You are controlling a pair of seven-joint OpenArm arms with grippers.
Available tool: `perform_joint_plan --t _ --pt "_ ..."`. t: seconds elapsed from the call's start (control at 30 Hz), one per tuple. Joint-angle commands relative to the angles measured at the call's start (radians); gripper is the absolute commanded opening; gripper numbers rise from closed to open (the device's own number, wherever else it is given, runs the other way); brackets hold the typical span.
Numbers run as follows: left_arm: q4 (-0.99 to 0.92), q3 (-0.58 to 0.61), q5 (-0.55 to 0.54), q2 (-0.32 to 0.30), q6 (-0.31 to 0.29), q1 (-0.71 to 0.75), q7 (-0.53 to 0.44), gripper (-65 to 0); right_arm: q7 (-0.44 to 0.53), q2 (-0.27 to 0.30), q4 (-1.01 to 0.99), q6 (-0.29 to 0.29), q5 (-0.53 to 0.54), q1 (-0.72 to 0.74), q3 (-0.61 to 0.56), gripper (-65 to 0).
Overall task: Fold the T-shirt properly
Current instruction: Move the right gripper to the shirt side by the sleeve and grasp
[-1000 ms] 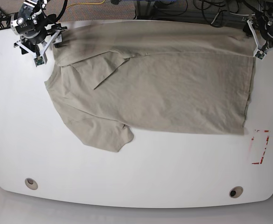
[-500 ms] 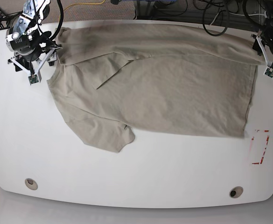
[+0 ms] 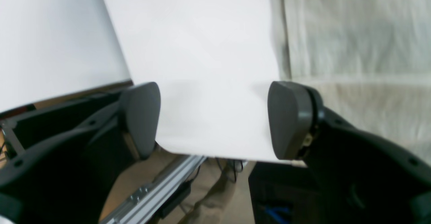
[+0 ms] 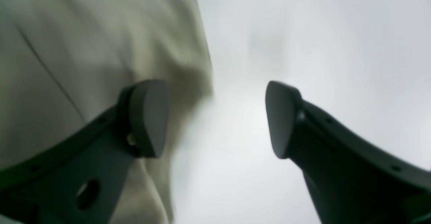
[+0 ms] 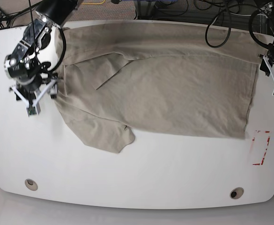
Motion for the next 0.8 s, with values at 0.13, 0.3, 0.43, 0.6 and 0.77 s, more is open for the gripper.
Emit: perform_joint_plan --t 0.13,0.3,0.43,0.6,0.77 --pt "0.015 -0.002 0.05 0.024 0.002 -0.085 -0.008 -18.6 0.075 0.056 -0.248 -0.001 -0.003 0.194 0.006 -22.0" --pt "0.013 0.001 0.107 0.055 0.002 -0.127 -0.008 -18.6 0.205 0.099 -0.487 -0.001 -0.003 0.286 0.006 -22.0" --pt "0.012 0.001 0.127 0.065 0.002 -0.137 -0.01 -18.6 0.291 0.128 -0.642 -0.001 -0.003 0.327 0.004 -22.0" --pt "0.01 0.001 0.127 0.067 0.002 -0.137 -0.012 -18.6 0.385 0.143 -0.779 -0.001 -0.003 0.355 -0.02 -22.0" --pt "0.01 0.001 0.125 0.068 0.002 -0.139 -0.012 -18.6 0.434 0.148 -0.81 -0.001 -0.002 0.349 -0.1 -22.0"
